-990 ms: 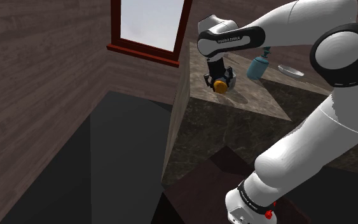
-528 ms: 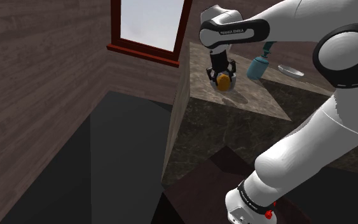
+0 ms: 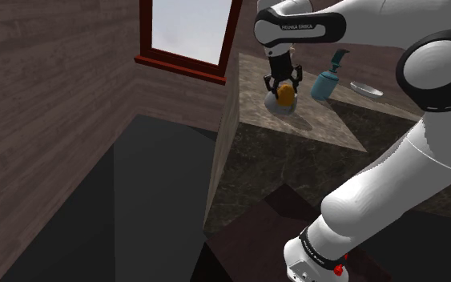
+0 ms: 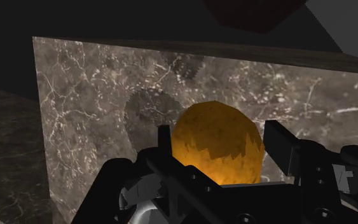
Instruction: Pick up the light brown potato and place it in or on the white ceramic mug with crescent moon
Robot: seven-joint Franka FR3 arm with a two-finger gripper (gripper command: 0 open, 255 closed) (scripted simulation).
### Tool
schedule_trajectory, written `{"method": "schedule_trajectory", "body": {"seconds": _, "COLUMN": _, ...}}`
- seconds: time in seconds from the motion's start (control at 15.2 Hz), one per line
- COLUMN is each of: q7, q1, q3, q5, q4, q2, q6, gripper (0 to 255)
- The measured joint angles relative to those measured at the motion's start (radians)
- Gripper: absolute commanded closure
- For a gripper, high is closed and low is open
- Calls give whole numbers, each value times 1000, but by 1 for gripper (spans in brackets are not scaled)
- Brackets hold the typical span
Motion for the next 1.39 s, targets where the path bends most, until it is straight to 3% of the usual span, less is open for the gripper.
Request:
{"method": "schedule_trajectory", "body": {"seconds": 0.79, "q7": -66, "q1": -1, "q3": 1, "q5": -16, "q4": 168, "q2": 22, "q6": -131, "gripper": 255}}
{"method": "schedule_trajectory", "body": {"seconds": 1.39, "q7": -226, "q1": -66, "q3": -62, "q5": -80, "q4": 527, "q2": 297, "q6": -145, "gripper": 255}}
